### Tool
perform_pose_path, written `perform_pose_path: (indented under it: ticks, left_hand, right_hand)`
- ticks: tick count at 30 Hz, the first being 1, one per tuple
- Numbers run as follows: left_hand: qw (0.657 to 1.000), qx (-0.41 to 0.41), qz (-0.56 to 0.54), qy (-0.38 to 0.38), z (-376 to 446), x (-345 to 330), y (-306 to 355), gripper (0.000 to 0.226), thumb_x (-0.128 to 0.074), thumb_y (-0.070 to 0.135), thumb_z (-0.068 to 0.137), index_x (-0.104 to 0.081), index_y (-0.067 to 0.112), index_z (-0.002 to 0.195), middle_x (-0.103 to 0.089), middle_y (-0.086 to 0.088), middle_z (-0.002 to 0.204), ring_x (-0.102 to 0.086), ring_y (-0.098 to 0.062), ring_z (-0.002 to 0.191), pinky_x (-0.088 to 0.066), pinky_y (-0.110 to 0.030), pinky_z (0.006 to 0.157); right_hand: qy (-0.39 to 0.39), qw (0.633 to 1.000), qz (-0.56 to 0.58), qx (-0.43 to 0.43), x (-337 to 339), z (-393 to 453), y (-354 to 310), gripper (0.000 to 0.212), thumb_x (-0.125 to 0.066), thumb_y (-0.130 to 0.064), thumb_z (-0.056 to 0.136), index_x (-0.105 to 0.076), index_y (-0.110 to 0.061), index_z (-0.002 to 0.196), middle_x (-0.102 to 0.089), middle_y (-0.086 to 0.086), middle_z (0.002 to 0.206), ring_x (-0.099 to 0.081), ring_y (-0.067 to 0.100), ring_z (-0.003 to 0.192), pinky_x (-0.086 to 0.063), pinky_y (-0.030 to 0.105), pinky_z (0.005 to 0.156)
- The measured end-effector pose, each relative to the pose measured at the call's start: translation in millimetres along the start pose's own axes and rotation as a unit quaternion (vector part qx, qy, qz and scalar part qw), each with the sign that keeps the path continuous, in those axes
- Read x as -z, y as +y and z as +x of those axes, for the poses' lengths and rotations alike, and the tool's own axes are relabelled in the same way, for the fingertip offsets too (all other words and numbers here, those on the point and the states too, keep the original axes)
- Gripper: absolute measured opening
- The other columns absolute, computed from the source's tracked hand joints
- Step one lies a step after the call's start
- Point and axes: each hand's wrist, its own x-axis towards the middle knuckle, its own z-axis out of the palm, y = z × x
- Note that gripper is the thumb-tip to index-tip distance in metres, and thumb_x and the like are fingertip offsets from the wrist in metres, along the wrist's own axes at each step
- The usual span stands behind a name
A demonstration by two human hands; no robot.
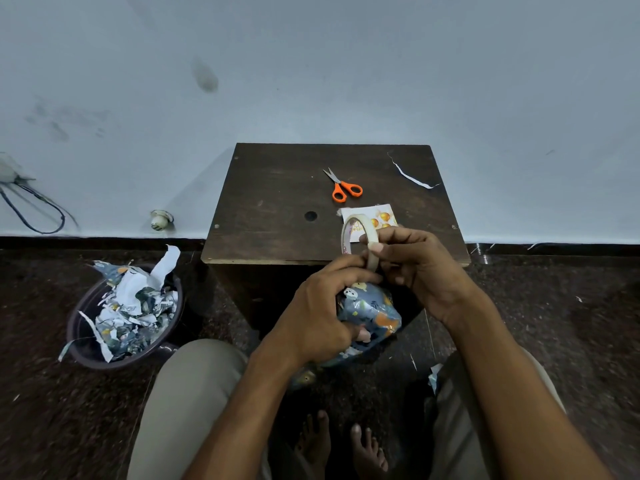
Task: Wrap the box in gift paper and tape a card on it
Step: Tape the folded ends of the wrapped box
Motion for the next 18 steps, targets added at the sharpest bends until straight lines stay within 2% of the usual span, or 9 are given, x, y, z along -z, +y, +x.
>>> perform_pose_path:
  ticks: [4,7,9,11,12,14,16,18]
  left_hand:
    - [0.998,0.002,0.063,-0.012,-2.4,0.2,2.2,0.075,-0.086,0.015,0.05,-0.07,0.025,0.123,-0.053,0.025,0.132,-0.055,0.002,0.122,-0.049,-0.027,0.102]
    - [0.999,0.003,0.043,-0.013,-0.6,-0.5,1.1,0.075,-0.086,0.014,0.049,-0.07,0.023,0.122,-0.055,0.022,0.132,-0.057,-0.002,0.122,-0.052,-0.032,0.1]
    - [1.0,0.002,0.028,-0.009,-0.2,-0.6,-0.2,0.075,-0.088,0.014,0.049,-0.07,0.02,0.121,-0.057,0.019,0.131,-0.06,-0.007,0.12,-0.054,-0.035,0.097]
    - [0.999,0.004,0.037,-0.01,-1.3,0.6,-0.4,0.075,-0.088,0.012,0.05,-0.069,0.021,0.122,-0.054,0.027,0.129,-0.059,-0.003,0.12,-0.053,-0.029,0.098]
    - [0.999,0.008,0.047,-0.011,-2.1,1.1,-0.3,0.075,-0.088,0.012,0.051,-0.069,0.023,0.122,-0.05,0.036,0.128,-0.056,0.001,0.12,-0.05,-0.023,0.099]
    - [0.997,0.015,0.068,-0.015,-3.1,2.0,0.4,0.075,-0.088,0.01,0.052,-0.069,0.025,0.123,-0.043,0.05,0.123,-0.049,0.009,0.118,-0.045,-0.013,0.097]
    - [0.996,0.018,0.087,-0.024,-2.5,2.6,1.6,0.076,-0.089,0.01,0.053,-0.069,0.026,0.124,-0.046,0.042,0.123,-0.05,0.007,0.119,-0.047,-0.017,0.099]
    - [0.993,0.014,0.112,-0.039,-2.2,1.6,3.1,0.077,-0.086,0.009,0.053,-0.068,0.025,0.125,-0.049,0.032,0.128,-0.053,0.003,0.12,-0.051,-0.027,0.099]
  right_hand:
    - [0.017,1.0,0.007,-0.015,1.5,2.1,0.5,0.015,-0.079,-0.021,0.072,-0.072,-0.01,0.079,-0.063,0.019,0.093,-0.047,0.013,0.061,-0.031,0.018,0.045]
    - [0.019,1.0,0.003,-0.01,1.8,3.9,1.8,0.041,-0.082,-0.024,0.071,-0.07,0.002,0.1,-0.062,0.017,0.086,-0.05,0.015,0.062,-0.034,0.019,0.044]
    - [0.01,1.0,-0.003,0.0,2.2,3.0,0.8,0.04,-0.085,-0.023,0.071,-0.069,0.003,0.096,-0.061,0.022,0.091,-0.052,0.016,0.062,-0.038,0.019,0.045]
    - [0.005,1.0,-0.006,0.002,3.6,1.8,-0.8,0.029,-0.08,-0.019,0.071,-0.068,0.0,0.087,-0.064,0.024,0.096,-0.055,0.016,0.063,-0.04,0.019,0.046]
    - [0.006,1.0,-0.01,0.002,4.9,1.4,-1.0,0.029,-0.078,-0.017,0.071,-0.068,0.002,0.089,-0.068,0.021,0.096,-0.057,0.015,0.063,-0.041,0.018,0.046]
    - [0.009,1.0,-0.018,-0.002,6.2,0.2,-1.5,0.044,-0.077,-0.014,0.072,-0.065,0.011,0.105,-0.075,0.01,0.091,-0.06,0.012,0.062,-0.041,0.018,0.046]
    - [0.012,1.0,-0.02,-0.018,5.5,-0.4,-3.0,0.047,-0.074,-0.013,0.075,-0.064,0.01,0.114,-0.076,0.005,0.087,-0.058,0.01,0.061,-0.038,0.017,0.046]
    - [0.006,0.999,-0.003,-0.045,3.1,-0.4,-4.9,0.039,-0.069,-0.015,0.077,-0.066,0.012,0.105,-0.072,0.005,0.082,-0.053,0.01,0.061,-0.036,0.017,0.045]
